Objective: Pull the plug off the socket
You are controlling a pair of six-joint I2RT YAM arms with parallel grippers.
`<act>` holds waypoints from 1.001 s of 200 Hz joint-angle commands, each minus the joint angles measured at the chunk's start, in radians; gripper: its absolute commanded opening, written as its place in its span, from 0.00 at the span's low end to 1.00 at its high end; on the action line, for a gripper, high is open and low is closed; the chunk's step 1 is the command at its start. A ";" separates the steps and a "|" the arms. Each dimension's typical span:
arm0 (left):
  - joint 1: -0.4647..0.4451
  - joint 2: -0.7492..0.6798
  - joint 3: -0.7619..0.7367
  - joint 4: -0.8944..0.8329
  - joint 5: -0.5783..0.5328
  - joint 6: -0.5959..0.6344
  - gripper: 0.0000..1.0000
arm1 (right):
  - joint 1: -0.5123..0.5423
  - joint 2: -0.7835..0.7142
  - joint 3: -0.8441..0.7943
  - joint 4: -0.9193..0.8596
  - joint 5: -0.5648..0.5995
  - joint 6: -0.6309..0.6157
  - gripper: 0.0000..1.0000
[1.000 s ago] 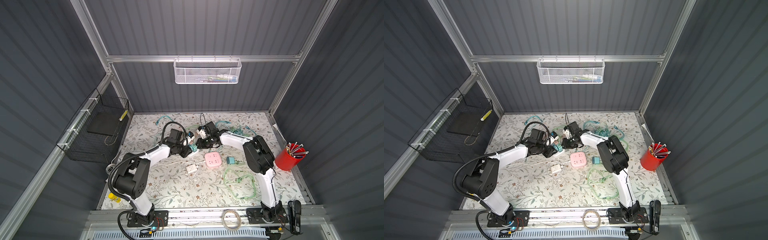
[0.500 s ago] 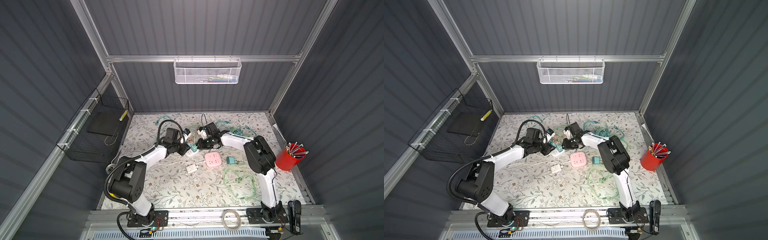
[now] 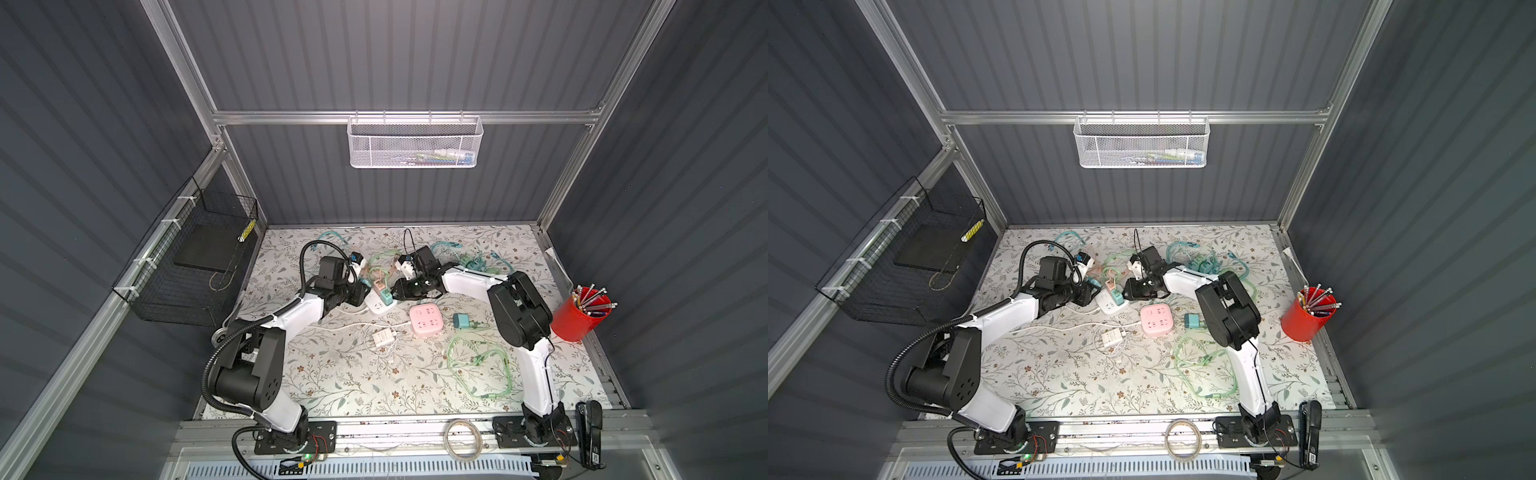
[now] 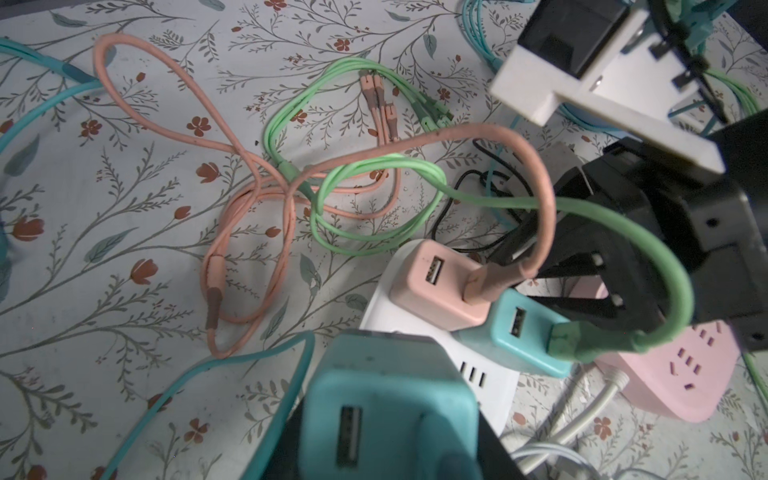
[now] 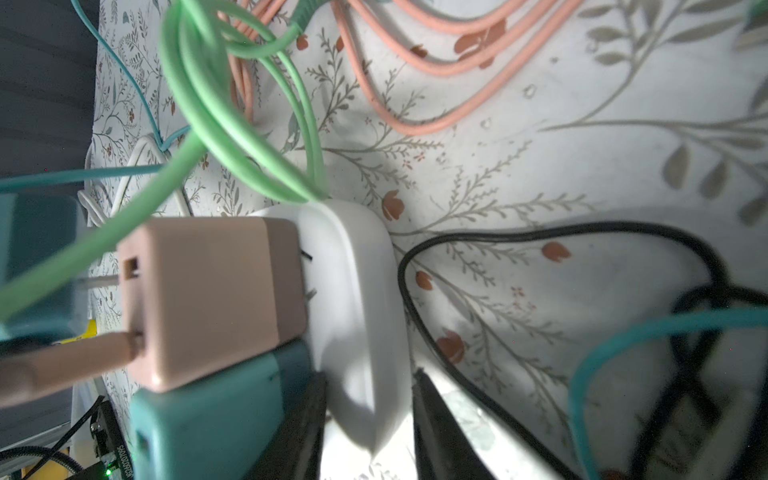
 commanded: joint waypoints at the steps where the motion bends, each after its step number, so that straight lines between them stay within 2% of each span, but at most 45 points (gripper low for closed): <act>1: 0.004 -0.035 -0.011 0.014 -0.014 -0.059 0.30 | 0.003 -0.007 -0.020 -0.052 -0.001 0.000 0.41; 66: 0.021 -0.069 -0.013 -0.013 -0.121 -0.135 0.31 | -0.005 -0.042 -0.022 -0.040 0.000 0.010 0.57; 165: 0.044 -0.025 0.034 -0.145 -0.181 -0.163 0.32 | -0.008 -0.104 -0.030 -0.011 0.000 0.003 0.64; 200: 0.044 0.018 0.095 -0.267 -0.201 -0.131 0.32 | -0.008 -0.114 -0.040 -0.008 0.006 0.000 0.65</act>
